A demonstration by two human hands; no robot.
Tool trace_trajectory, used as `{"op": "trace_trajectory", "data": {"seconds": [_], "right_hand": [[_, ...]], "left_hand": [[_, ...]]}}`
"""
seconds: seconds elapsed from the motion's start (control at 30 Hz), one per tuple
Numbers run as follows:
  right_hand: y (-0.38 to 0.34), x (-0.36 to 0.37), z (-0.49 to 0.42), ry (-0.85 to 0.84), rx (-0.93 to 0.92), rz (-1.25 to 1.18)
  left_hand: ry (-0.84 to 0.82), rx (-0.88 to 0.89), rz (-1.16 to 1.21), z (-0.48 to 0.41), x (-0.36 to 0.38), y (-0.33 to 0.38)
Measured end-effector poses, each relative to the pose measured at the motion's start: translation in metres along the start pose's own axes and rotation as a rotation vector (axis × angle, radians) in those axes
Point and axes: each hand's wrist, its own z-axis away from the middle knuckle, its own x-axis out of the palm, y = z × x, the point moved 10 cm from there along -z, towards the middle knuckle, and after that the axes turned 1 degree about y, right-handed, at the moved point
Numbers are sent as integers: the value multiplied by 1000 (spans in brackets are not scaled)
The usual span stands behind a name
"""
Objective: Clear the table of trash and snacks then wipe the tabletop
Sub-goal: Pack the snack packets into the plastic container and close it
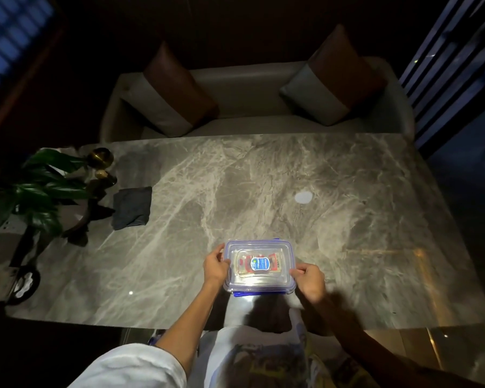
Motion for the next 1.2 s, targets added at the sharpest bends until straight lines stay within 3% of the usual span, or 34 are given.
{"op": "trace_trajectory", "data": {"seconds": [0.3,0.87,1.0,1.2], "right_hand": [[-12,0,-2,46,-30,81],[-11,7,-5,48,-15,106],[-14,5,-6,70,-99,55],[-17,3,-19,94,-192,181]], "left_hand": [[32,110,-257,11,-3,16],[-39,83,-234,7,0,12],[-46,37,-244,1,0,2],[-59,60,-333,3,2,1]]}}
